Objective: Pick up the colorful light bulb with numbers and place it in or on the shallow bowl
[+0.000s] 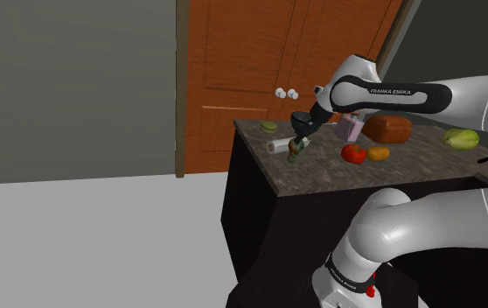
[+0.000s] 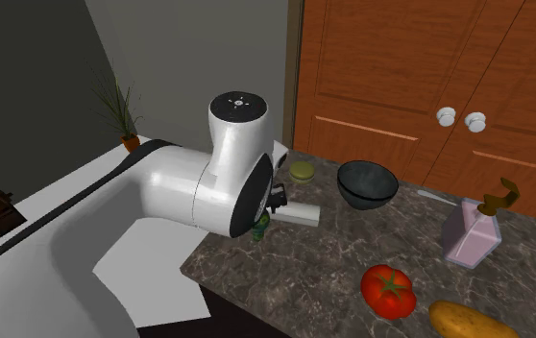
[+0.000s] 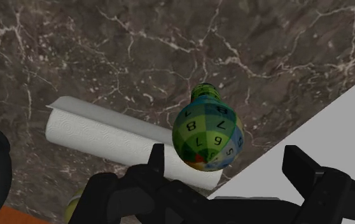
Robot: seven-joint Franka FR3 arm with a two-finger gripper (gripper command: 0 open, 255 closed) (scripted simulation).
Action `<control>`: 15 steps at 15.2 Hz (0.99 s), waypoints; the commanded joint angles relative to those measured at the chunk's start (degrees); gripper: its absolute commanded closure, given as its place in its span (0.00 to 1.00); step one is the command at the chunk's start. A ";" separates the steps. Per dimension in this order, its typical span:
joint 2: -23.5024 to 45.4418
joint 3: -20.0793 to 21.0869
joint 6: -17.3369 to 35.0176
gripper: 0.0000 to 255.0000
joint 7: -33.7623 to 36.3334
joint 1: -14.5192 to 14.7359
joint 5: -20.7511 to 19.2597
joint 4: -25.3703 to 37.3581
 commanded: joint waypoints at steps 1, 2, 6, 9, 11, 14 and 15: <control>1.53 -1.32 2.35 0.00 -0.81 0.16 -0.34 -0.42; 2.02 -1.57 3.28 0.00 -0.83 0.25 -0.41 -0.85; 4.21 -2.64 7.06 0.00 -0.91 0.72 -0.62 -2.42; 4.55 -2.80 7.61 0.00 -0.92 0.79 -0.64 -2.63; 4.55 -2.80 7.62 0.00 -0.92 0.79 -0.64 -2.63; 4.55 -2.80 7.62 0.00 -0.92 0.79 -0.64 -2.63; 4.55 -2.80 7.61 1.00 -0.93 0.79 -0.64 -2.63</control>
